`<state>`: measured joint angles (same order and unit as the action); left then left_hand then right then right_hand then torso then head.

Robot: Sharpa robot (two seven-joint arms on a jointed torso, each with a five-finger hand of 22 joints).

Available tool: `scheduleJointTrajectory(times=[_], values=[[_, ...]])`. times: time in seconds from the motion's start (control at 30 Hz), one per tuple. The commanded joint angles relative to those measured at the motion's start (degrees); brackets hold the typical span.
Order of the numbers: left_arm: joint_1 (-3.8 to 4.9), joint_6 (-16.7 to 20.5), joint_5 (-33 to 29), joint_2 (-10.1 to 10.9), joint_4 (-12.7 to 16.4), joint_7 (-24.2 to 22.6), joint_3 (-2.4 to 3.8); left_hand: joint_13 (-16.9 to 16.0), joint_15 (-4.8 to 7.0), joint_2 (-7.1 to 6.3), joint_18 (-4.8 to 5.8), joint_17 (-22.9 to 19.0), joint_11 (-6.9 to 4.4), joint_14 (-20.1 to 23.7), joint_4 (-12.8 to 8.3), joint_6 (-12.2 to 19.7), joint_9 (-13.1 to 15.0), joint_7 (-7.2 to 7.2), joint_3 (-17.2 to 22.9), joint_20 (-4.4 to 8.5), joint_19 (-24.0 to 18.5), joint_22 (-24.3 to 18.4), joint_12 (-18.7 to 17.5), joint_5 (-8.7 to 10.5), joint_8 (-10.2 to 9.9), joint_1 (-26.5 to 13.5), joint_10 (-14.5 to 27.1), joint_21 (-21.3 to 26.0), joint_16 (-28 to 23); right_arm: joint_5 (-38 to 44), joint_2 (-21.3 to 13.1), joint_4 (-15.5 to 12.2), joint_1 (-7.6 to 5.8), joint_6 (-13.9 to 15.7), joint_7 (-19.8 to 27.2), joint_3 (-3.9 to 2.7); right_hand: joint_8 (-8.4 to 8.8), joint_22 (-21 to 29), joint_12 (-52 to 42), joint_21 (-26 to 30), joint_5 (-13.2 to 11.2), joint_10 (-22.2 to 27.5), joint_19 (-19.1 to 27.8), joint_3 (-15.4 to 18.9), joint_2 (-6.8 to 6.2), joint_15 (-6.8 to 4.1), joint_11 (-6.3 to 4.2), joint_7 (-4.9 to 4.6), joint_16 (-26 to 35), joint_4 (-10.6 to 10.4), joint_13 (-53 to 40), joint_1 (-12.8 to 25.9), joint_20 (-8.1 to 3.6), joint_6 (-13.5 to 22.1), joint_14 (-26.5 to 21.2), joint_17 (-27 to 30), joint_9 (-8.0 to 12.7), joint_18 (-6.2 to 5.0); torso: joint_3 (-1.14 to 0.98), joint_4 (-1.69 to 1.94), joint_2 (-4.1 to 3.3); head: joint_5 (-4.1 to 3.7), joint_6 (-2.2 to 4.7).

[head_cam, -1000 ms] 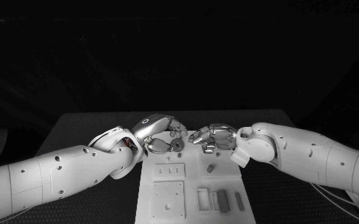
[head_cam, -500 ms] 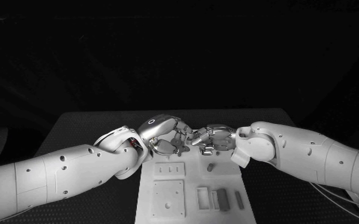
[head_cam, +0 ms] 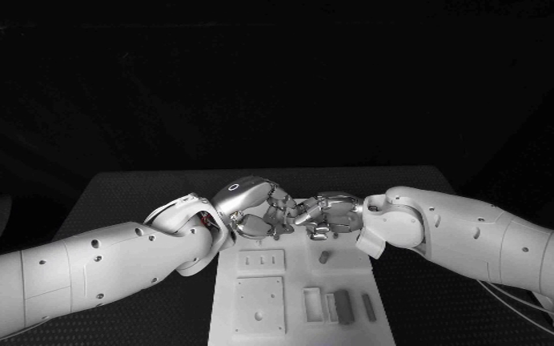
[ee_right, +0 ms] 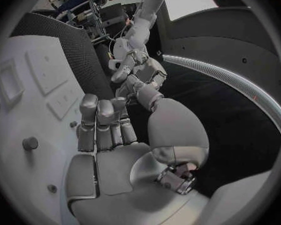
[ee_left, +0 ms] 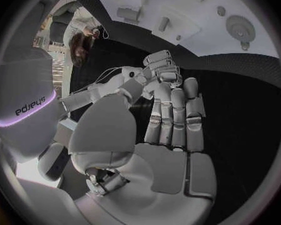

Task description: Assemble the parts on the task board

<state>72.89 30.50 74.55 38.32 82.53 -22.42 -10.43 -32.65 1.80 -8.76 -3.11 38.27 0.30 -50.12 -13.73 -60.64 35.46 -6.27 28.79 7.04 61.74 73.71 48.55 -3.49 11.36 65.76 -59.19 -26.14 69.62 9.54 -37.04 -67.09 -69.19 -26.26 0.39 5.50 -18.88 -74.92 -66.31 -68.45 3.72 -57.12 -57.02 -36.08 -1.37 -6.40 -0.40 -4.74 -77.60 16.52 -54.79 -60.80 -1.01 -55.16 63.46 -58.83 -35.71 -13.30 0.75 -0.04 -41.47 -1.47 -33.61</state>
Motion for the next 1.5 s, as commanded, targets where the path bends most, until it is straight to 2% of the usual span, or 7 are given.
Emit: scheduleJointTrajectory(times=[0.03,0.4,0.67,0.8,1.17,1.3,1.5], values=[[0.02,-0.5,-0.1,0.0,0.2,0.1,0.01,-0.3,0.32,0.85,-0.77,0.3,-0.06,-0.6,0.9,-0.5,-0.2,0.12,-0.1,0.35,0.7,0.3,0.5,0.13,0.4,-0.4,-0.7,-0.4,0.6,1.0,0.1,0.0,-0.01,-1.9,0.3,-0.04,-0.68,-0.8,0.3,0.2,0.2,0.0,0.1,-0.3,0.70,-0.42,-0.57,-0.43,0.3,0.1,0.1,-0.1,-0.15,-3.3,0.0,0.0,-3.4,-1.70,0.01,0.00,0.02,0.01,0.00],[0.02,-0.5,-1.7,0.1,0.2,0.0,0.01,-1.1,1.12,2.74,-0.61,0.9,-0.68,-1.7,2.3,-1.6,-0.5,0.74,0.1,1.13,1.8,1.2,1.4,0.17,1.0,-0.8,-1.8,-1.1,1.3,1.2,0.2,-0.1,-0.01,-2.4,0.0,-0.04,-0.67,-0.8,0.3,0.2,0.2,0.0,0.1,-0.4,0.71,-0.42,-0.57,-0.43,0.3,0.1,0.1,-0.1,-0.14,-3.3,0.0,0.0,-3.5,-1.70,0.00,0.00,0.03,-0.03,-0.04],[0.02,-0.8,-2.6,0.1,0.2,-0.1,0.01,-1.6,1.58,4.87,-0.50,1.4,-1.12,-2.2,3.2,-2.3,-0.6,1.20,0.0,1.61,2.3,1.8,1.9,0.18,1.5,-1.1,-2.4,-1.5,1.8,1.7,0.3,0.3,0.00,-2.5,0.1,-0.04,-0.65,-0.8,0.3,0.2,0.2,0.0,0.1,-0.4,0.71,-0.41,-0.56,-0.44,0.3,0.1,0.1,-0.1,-0.14,-3.3,0.0,0.0,-3.5,-1.70,0.02,-0.01,0.01,-0.03,-0.10],[0.02,-0.8,-2.6,0.4,0.1,0.1,0.01,-2.0,2.01,6.68,-0.49,1.8,-1.51,-2.8,3.0,-2.9,-0.5,1.57,-0.2,1.99,2.9,2.3,2.4,0.19,1.9,-1.0,-3.0,-2.0,2.3,1.9,0.3,0.5,0.00,-2.5,0.0,-0.03,-0.64,-0.8,0.3,0.2,0.2,0.0,0.1,-0.4,0.70,-0.41,-0.56,-0.44,0.3,0.1,0.1,-0.1,-0.14,-3.3,0.0,0.0,-3.5,-1.70,-0.01,-0.01,0.00,-0.10,-0.15],[0.02,-1.6,-3.1,0.4,0.1,0.7,0.01,-2.7,2.53,7.50,-0.35,2.5,-1.89,-3.4,3.6,-3.7,-0.5,1.92,-1.0,2.51,3.5,2.5,2.9,0.24,2.5,-2.3,-3.6,-2.6,2.7,2.3,0.4,0.6,0.00,-1.0,-0.2,-0.03,-0.35,-0.7,0.7,0.4,0.2,0.4,0.4,-0.3,0.27,-0.26,-0.41,-0.54,0.5,-0.1,0.2,0.4,0.03,-2.9,-0.5,0.1,-3.8,-1.70,-0.01,-0.01,0.01,-0.06,-0.27],[0.02,-1.7,-3.1,0.5,-0.2,1.2,0.01,-3.0,2.78,7.64,-0.32,2.8,-2.09,-3.7,4.1,-4.1,-0.5,2.11,-1.3,2.78,3.8,2.5,3.1,0.26,2.8,-2.8,-4.0,-2.9,2.9,2.3,0.2,0.7,0.00,-0.5,0.0,-0.03,1.36,-0.6,1.5,1.1,0.1,1.7,1.3,1.3,-2.07,0.60,0.58,-1.63,1.3,-0.9,0.4,3.4,0.57,-0.5,-1.6,0.3,-3.3,-1.70,-0.03,0.00,0.01,-0.02,-0.25],[0.02,-2.3,-3.6,0.9,-0.9,2.9,0.01,-3.5,3.24,7.83,-0.30,3.2,-2.43,-4.3,4.8,-4.7,-0.4,2.43,-1.6,3.22,4.3,2.5,3.5,0.29,3.3,-3.4,-4.6,-3.5,3.2,2.2,-0.4,1.5,0.00,1.0,1.7,-0.03,5.46,0.6,5.5,5.2,0.2,6.5,6.2,5.3,-4.76,3.43,3.39,-4.48,5.3,-1.7,2.7,8.4,2.40,6.0,-7.0,2.1,-2.1,-1.54,-0.05,0.01,0.04,0.09,-0.23]])
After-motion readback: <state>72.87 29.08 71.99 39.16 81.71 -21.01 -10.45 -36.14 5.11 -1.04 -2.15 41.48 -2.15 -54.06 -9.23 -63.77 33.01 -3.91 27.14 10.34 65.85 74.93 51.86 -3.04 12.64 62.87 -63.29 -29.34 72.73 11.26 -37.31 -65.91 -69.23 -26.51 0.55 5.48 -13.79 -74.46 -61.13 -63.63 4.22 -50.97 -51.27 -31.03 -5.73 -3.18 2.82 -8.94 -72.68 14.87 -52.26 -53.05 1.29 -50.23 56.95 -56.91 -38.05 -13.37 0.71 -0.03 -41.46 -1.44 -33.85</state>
